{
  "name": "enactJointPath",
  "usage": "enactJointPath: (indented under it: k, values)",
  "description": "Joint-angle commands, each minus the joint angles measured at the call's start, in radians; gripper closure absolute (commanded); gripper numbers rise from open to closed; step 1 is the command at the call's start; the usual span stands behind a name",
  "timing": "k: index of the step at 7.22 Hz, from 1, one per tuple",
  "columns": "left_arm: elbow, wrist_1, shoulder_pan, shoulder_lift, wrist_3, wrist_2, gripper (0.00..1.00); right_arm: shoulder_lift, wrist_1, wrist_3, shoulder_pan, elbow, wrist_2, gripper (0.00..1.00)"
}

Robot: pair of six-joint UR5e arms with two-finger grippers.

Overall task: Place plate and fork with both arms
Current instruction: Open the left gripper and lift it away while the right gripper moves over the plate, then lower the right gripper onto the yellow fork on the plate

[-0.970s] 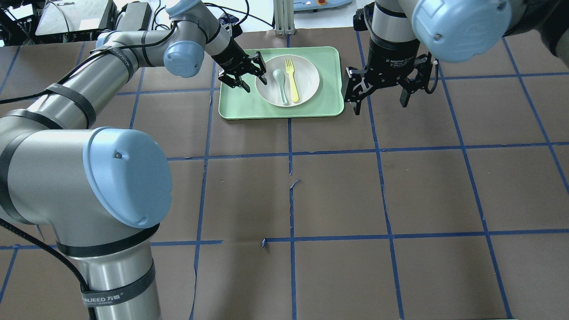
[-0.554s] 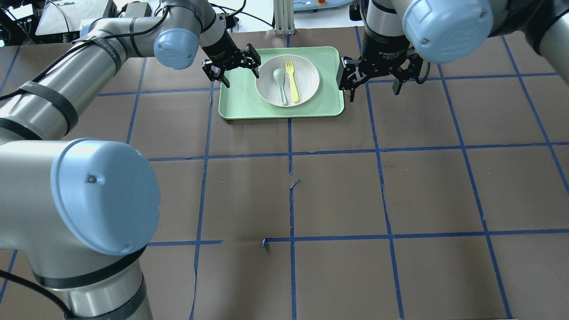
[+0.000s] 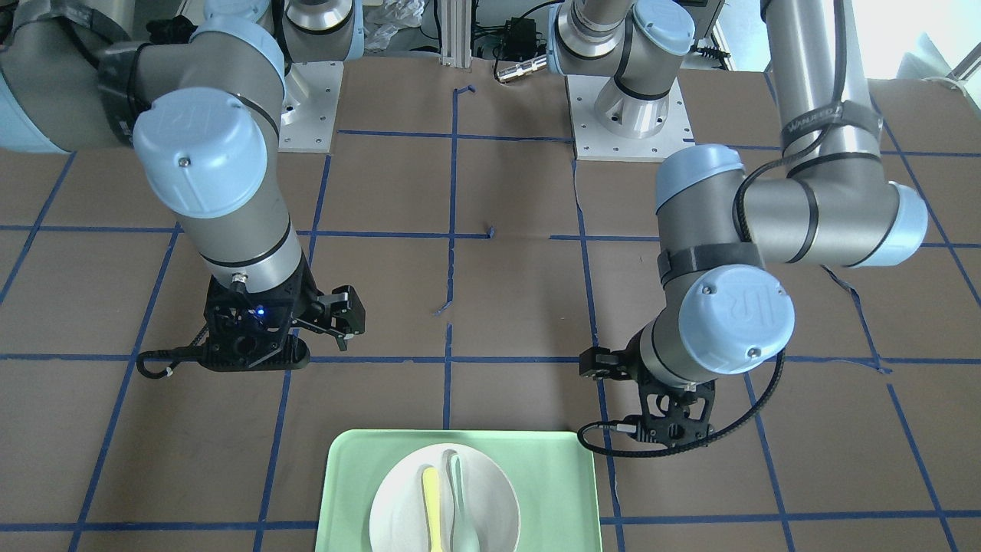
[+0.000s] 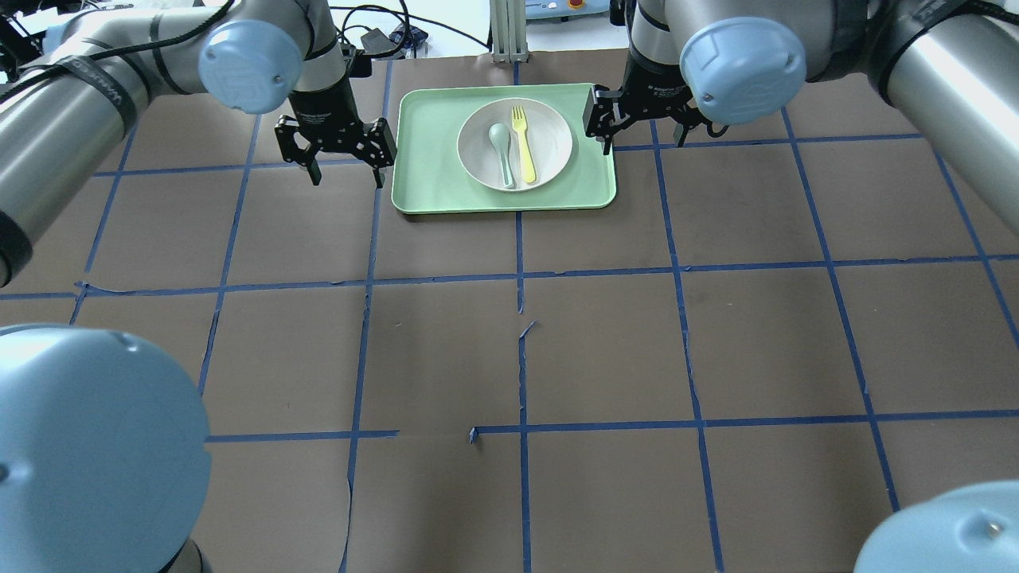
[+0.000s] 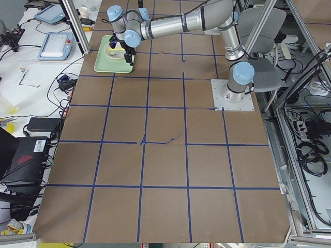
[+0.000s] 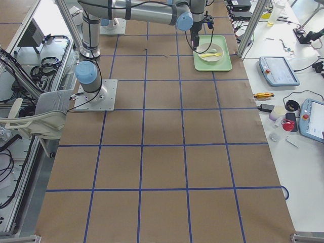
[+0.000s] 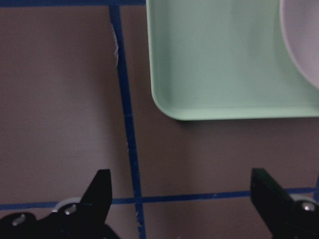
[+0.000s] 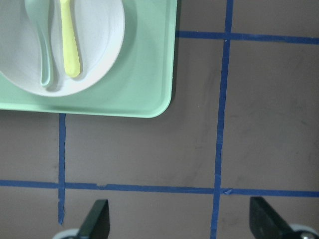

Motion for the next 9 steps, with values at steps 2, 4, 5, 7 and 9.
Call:
enactJointPath:
  k: [2,4,5,7,9]
  values:
    - [-0.078,-0.107,0.054,0.143,0.042,0.018,0.00,0.197,-0.052,0.015,0.029,-0.196,0.016,0.01]
    - [-0.162,-0.099,0.057,0.262,0.040,0.030,0.00,0.271,-0.058,0.017,0.046,-0.253,0.045,0.02]
    - [-0.167,-0.131,0.057,0.301,0.039,0.030,0.00,0.285,-0.074,0.015,0.046,-0.253,0.095,0.02]
    - [-0.170,-0.148,0.044,0.321,0.031,0.020,0.00,0.319,-0.110,-0.029,0.047,-0.256,0.151,0.08]
    - [-0.204,-0.145,0.039,0.323,0.023,0.017,0.00,0.383,-0.131,-0.048,0.047,-0.307,0.149,0.25]
